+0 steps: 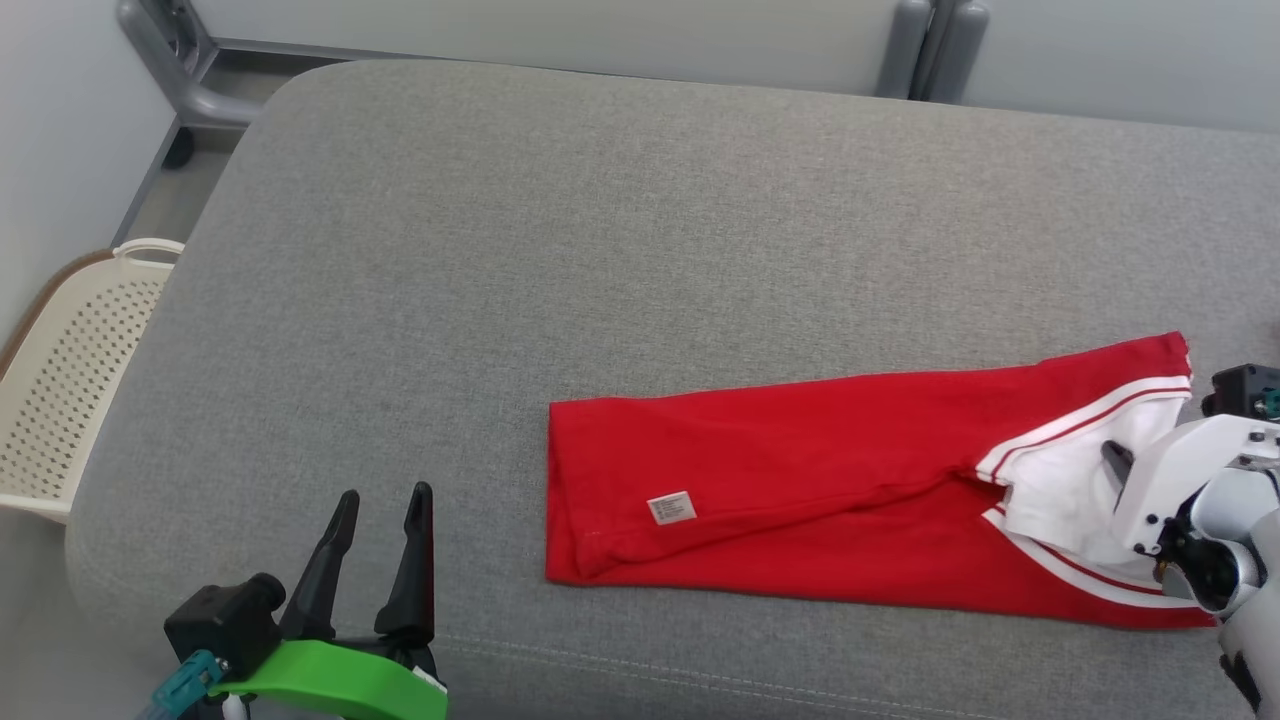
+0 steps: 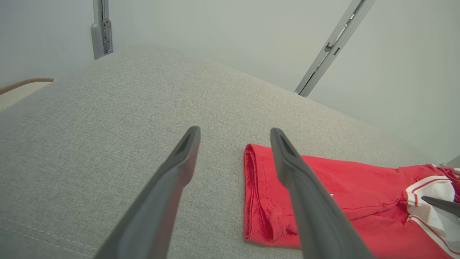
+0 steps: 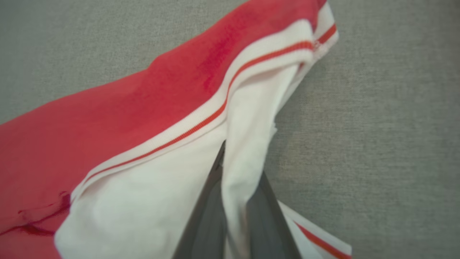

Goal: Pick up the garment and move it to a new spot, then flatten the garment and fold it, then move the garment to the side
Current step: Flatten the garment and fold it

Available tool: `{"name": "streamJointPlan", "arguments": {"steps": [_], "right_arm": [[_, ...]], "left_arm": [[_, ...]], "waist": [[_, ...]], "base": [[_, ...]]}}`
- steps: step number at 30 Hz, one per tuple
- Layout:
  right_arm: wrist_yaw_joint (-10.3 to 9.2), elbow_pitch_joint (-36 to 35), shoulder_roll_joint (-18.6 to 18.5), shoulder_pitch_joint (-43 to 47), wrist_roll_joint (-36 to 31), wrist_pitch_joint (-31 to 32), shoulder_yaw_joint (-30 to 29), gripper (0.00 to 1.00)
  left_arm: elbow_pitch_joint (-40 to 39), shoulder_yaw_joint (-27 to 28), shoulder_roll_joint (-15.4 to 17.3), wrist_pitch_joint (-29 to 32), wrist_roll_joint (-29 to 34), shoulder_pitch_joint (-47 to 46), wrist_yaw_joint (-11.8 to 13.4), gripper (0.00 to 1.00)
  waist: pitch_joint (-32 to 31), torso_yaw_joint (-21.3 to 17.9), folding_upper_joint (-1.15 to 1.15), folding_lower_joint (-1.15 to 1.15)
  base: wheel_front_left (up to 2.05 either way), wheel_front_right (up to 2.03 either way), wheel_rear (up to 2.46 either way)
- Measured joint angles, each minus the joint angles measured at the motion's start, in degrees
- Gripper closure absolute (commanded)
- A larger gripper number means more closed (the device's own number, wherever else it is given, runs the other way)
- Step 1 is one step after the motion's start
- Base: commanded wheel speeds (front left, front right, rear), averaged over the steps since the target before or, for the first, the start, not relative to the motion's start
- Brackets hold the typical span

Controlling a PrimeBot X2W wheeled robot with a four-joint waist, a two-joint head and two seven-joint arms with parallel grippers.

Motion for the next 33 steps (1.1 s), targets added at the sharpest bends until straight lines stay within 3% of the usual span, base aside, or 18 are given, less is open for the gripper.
{"name": "streamJointPlan", "arguments": {"steps": [8,14,24,33], "right_arm": [[-0.04,-1.09,-6.25,-0.45,0.62,0.25,-2.59,1.0],[-0.05,-4.38,-7.76,-0.41,0.48,1.96,-3.9,1.0],[-0.09,-15.74,-5.01,1.97,1.47,6.79,-0.2,1.0],[-0.11,-26.76,-1.58,4.32,3.0,11.23,3.23,1.0]], "left_arm": [[-0.35,-0.41,-0.25,-0.11,0.0,0.19,0.05,0.0],[-0.68,-0.77,-0.43,-0.25,0.1,0.47,0.05,0.0],[-0.62,-1.11,-0.29,-0.18,0.59,0.49,0.58,0.0],[-0.43,-1.75,-0.31,0.03,0.57,0.77,0.41,0.0]], "waist": [[-1.0,-3.55,0.0,0.0],[-1.87,-6.51,0.0,0.0],[-3.99,-9.72,0.0,0.0],[-5.46,-8.95,0.0,0.0]], "base": [[0.0,0.0,0.0],[0.0,0.0,0.0],[0.0,0.0,0.0],[0.0,0.0,0.0]]}}
